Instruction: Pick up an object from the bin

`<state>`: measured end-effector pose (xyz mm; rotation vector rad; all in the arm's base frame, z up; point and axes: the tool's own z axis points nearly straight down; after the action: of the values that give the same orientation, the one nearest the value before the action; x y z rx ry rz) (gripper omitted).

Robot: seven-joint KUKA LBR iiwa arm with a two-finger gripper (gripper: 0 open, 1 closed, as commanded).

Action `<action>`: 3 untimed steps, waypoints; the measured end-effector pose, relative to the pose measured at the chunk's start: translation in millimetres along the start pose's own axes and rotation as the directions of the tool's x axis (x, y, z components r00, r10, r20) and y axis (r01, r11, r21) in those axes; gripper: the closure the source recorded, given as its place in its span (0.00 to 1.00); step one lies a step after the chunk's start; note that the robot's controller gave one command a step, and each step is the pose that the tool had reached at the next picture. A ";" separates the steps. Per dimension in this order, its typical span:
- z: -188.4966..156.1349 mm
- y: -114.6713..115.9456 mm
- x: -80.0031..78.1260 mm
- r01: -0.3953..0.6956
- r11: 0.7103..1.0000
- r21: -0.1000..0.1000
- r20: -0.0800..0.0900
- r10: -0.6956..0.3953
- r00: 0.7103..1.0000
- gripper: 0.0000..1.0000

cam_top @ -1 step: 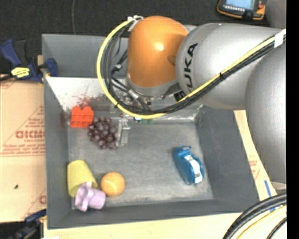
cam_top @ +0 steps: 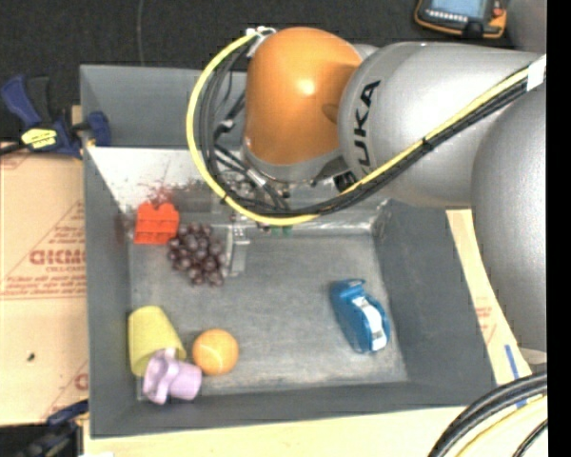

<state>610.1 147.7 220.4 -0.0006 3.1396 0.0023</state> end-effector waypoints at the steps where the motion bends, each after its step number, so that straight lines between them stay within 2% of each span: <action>1: 137.2 -12.4 -26.2 0.000 1.000 -0.002 0.006 0.000 1.000 0.00; 2: 74.4 -8.8 -20.9 -0.169 0.986 -0.008 0.017 0.170 0.985 0.00; 3: 153.5 -14.4 -29.7 -0.009 1.000 -0.004 0.018 0.009 1.000 0.00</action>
Offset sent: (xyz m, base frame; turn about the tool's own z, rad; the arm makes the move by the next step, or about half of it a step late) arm 0.0182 -0.0083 -0.0787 0.1722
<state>640.1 133.6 66.9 0.0139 3.1218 0.0089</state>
